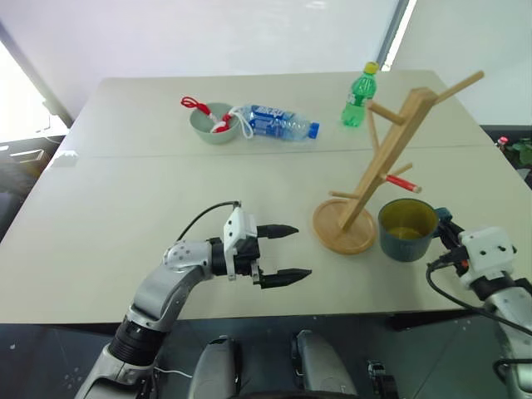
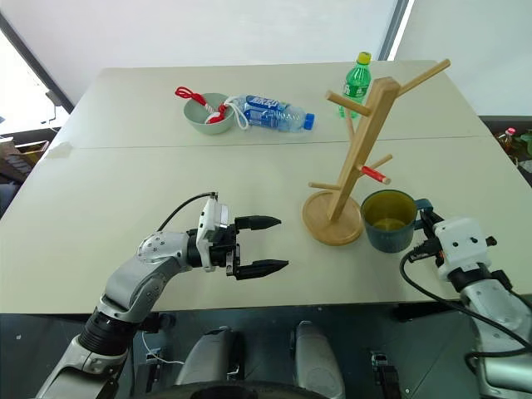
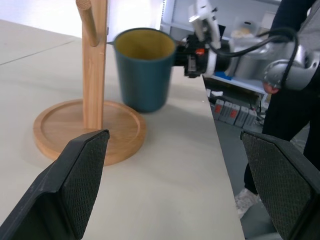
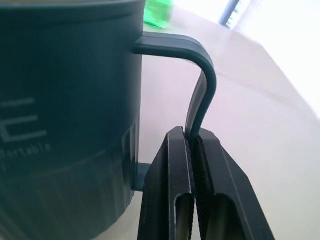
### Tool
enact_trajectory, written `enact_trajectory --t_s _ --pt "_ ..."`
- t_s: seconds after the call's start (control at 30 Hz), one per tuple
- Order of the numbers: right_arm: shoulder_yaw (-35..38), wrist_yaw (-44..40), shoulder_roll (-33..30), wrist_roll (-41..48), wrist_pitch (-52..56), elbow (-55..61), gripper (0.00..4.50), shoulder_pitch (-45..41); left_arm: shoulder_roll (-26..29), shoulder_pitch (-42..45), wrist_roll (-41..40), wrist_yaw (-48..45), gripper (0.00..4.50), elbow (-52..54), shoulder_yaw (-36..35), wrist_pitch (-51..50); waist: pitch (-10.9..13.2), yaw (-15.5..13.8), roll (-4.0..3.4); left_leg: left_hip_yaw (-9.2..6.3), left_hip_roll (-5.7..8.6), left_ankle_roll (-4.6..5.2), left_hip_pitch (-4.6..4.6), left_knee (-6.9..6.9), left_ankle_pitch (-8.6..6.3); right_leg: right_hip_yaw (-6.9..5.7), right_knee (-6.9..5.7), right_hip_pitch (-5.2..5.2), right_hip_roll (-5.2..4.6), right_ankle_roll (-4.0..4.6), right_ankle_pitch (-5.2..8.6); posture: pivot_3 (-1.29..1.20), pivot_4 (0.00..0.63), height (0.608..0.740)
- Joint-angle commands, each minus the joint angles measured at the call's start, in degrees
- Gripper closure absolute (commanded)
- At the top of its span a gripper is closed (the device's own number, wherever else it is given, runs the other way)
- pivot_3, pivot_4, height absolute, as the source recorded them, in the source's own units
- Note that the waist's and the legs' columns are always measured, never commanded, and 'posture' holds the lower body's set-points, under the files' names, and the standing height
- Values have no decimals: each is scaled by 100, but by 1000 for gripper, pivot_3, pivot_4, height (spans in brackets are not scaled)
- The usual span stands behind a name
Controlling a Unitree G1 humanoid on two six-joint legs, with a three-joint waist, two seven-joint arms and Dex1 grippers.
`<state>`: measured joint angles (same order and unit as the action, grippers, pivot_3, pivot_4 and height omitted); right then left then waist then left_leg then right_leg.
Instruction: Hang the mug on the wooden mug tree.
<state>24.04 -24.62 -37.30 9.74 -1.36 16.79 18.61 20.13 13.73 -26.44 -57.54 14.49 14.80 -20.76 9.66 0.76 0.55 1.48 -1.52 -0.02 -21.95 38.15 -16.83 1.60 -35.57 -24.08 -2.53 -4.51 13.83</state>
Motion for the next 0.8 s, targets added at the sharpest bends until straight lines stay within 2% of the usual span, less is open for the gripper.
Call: enact_trajectory --t_s 0.03,0.13,0.4,0.8 --pt "517 -551 -461 59 -127 838 4473 200 11 62 -154 -116 0 172 -6 8 4 7 6 0 0 0 7 1 0 0 0 6 1 0 0 0 150 740" --pt "740 -783 -741 41 79 1299 4473 245 -8 123 -112 -164 0 73 16 63 11 -1 19 0 -2 0 61 0 -1 -7 6 61 6 -4 8 0 150 740" --pt "1037 -1199 -1214 310 1028 2244 4473 -212 -21 292 -76 -244 0 -189 -89 179 12 -15 23 -6 -2 -1 56 1 0 -8 10 64 4 4 3 0 150 740" --pt "1051 -1527 -1249 324 1595 2578 4473 -558 -1 476 -123 -229 0 -317 -196 220 14 -16 29 -7 0 -1 50 0 0 -10 18 64 0 3 3 0 150 740"
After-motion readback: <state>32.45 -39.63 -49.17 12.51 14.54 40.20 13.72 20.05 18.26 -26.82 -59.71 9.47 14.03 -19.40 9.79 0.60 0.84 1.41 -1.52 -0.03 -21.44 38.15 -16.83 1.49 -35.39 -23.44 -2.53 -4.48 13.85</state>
